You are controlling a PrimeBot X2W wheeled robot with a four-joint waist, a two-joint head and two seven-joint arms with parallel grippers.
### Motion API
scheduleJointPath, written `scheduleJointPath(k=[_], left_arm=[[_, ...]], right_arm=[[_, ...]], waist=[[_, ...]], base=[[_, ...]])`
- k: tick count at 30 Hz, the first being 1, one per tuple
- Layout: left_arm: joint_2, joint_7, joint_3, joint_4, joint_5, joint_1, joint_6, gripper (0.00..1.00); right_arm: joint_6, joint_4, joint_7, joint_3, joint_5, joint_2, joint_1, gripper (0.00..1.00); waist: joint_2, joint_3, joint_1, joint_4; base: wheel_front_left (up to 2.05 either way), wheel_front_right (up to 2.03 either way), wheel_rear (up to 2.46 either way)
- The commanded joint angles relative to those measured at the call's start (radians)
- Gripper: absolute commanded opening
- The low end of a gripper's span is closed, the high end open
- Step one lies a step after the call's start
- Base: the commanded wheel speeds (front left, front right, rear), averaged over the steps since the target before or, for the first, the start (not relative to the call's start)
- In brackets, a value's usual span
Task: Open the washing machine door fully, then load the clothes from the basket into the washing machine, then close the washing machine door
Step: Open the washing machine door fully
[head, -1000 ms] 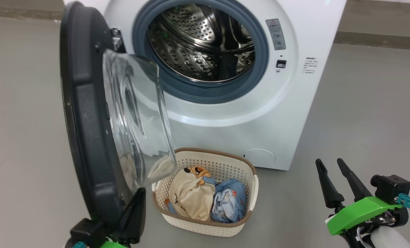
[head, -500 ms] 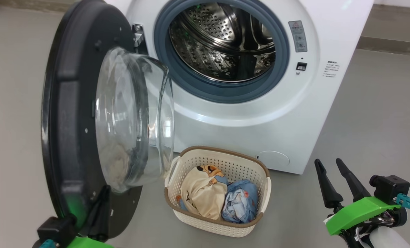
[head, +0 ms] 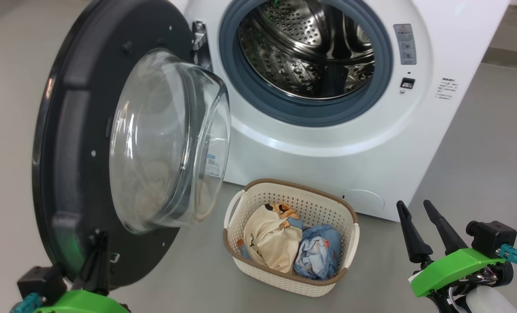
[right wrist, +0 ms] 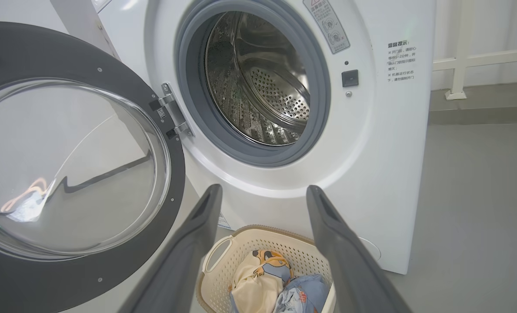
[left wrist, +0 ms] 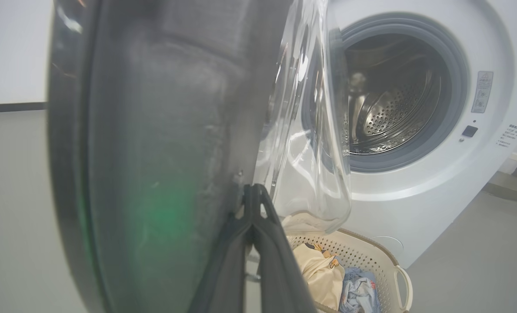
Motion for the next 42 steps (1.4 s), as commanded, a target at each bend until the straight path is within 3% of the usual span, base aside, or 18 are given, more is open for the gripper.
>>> scheduleJointPath(k=[1,23,42], left_arm=[[0.045,-0.002,0.06,-0.004,-0.007,-0.059,0.008,0.0],[0.135,-0.004,0.095,0.25,-0.044,-0.288,-0.056,0.0],[0.196,-0.05,0.065,0.611,-0.041,-0.551,-0.143,0.0]], right_arm=[[0.008,-0.024,-0.012,0.012,-0.002,-0.011,-0.009,1.0],[0.008,-0.03,-0.012,0.007,-0.013,-0.014,-0.051,1.0],[0.008,-0.022,-0.012,0.004,-0.012,-0.019,-0.09,1.0]], waist=[[-0.0001,0.01,0.0,0.016],[-0.0001,0.093,0.0,0.086],[-0.0001,0.132,-0.0001,0.09]], base=[[0.0,0.0,0.0],[0.0,0.0,0.0],[0.0,0.0,0.0]])
